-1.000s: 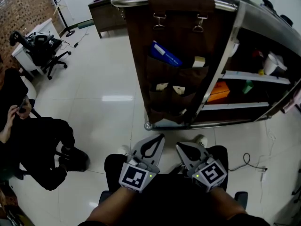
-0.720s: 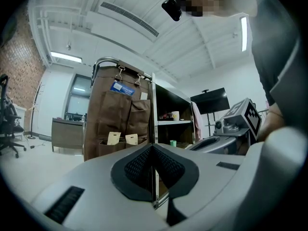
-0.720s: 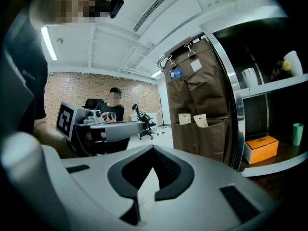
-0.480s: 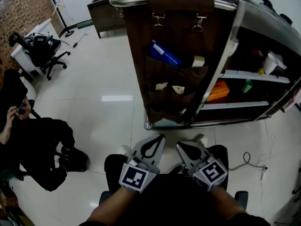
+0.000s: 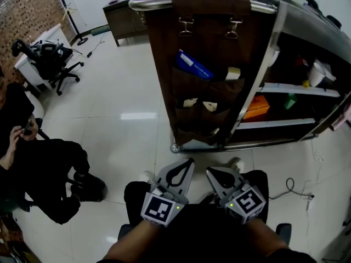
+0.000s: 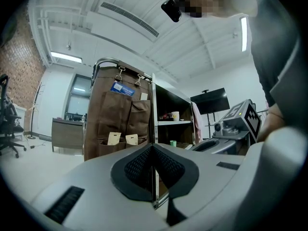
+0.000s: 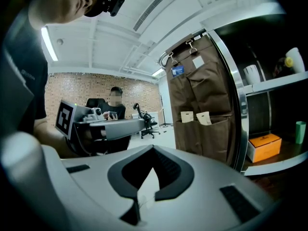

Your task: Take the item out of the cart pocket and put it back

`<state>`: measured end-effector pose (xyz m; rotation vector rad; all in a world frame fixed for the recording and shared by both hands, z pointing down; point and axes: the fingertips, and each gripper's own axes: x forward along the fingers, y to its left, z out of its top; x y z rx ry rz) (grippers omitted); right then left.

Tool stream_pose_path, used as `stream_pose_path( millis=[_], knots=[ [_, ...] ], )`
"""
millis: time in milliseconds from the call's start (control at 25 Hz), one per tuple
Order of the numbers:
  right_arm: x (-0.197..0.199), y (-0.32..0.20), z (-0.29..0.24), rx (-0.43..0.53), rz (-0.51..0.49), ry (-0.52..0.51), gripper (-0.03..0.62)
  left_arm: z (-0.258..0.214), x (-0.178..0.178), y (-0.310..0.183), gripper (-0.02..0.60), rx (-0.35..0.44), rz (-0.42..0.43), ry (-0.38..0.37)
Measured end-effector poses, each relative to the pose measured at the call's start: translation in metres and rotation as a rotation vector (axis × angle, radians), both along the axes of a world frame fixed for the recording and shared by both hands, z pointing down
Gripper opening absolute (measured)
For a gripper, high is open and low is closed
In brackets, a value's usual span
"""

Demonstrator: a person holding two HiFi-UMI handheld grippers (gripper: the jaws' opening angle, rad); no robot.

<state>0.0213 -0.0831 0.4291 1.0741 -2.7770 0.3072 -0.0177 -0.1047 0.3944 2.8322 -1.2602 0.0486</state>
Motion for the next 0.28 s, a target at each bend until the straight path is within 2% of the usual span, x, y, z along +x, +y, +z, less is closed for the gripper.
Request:
stream_pose_path(
  millis=[280],
  knots=[
    [0.0016, -0.0009, -0.0009, 0.003, 0.004, 0.001, 0.011, 0.0006, 0.0011, -0.0001, 0.0, 0.002, 0.005, -0.005]
  ],
)
